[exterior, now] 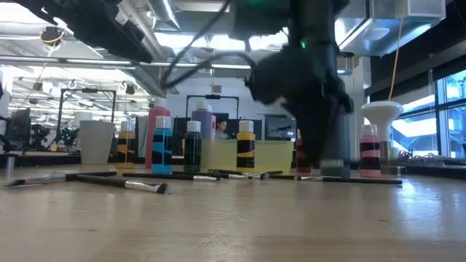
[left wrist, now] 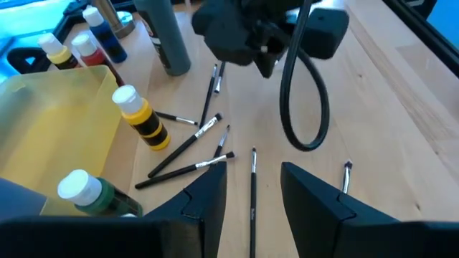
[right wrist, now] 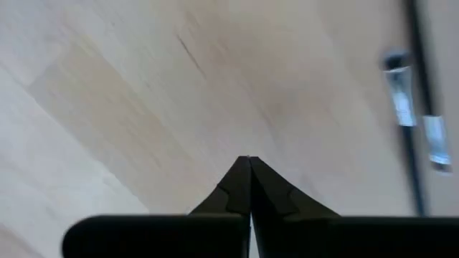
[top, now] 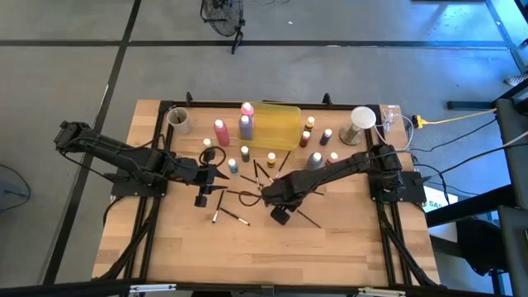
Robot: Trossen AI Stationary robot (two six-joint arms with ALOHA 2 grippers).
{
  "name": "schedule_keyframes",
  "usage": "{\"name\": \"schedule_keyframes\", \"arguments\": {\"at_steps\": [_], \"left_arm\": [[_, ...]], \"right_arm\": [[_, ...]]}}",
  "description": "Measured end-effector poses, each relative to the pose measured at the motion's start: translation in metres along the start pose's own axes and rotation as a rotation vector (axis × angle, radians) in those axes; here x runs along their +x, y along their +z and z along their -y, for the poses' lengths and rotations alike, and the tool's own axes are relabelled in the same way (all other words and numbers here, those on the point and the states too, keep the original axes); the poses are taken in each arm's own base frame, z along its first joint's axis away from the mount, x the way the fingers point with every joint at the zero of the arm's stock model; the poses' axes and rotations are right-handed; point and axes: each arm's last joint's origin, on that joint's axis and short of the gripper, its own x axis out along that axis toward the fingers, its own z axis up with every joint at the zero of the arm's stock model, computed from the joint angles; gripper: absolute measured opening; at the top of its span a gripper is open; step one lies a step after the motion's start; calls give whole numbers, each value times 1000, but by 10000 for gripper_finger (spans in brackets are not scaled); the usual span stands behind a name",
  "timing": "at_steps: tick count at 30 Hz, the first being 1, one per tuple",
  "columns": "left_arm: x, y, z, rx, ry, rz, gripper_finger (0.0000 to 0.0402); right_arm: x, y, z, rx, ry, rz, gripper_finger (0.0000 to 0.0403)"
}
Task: Pick & Place Paint Supplies
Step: Put the silver paintbrush into the white cup
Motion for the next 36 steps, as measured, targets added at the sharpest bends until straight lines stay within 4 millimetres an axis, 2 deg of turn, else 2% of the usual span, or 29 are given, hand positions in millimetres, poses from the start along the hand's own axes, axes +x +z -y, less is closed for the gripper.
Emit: {"name": "schedule_keyframes", "arguments": {"at_steps": [4, 8, 13, 17, 20, 26, 36], "left_arm": [[0, 0, 0, 19, 3, 2, 127], [-8, 4, -2, 16, 18, 53, 127], [-29, 17, -7, 20, 11, 223, 127], [-43, 27, -6, 32, -99, 370, 127], [-45, 31, -5, 29, -177, 417, 127], [-40, 31, -1, 24, -252, 401, 127], [-36, 31, 0, 62, -263, 393, 127]], "right_arm": [[-31, -2, -16, -32, 6, 37, 1], [-68, -7, -37, -107, 39, 157, 0], [-110, -12, -62, -246, 26, 442, 0], [-135, -11, -78, -359, 9, 692, 0], [-146, -5, -88, -452, 10, 853, 0], [-166, 7, -102, -583, 42, 1096, 0], [-178, 13, -106, -662, 54, 1217, 0]]}}
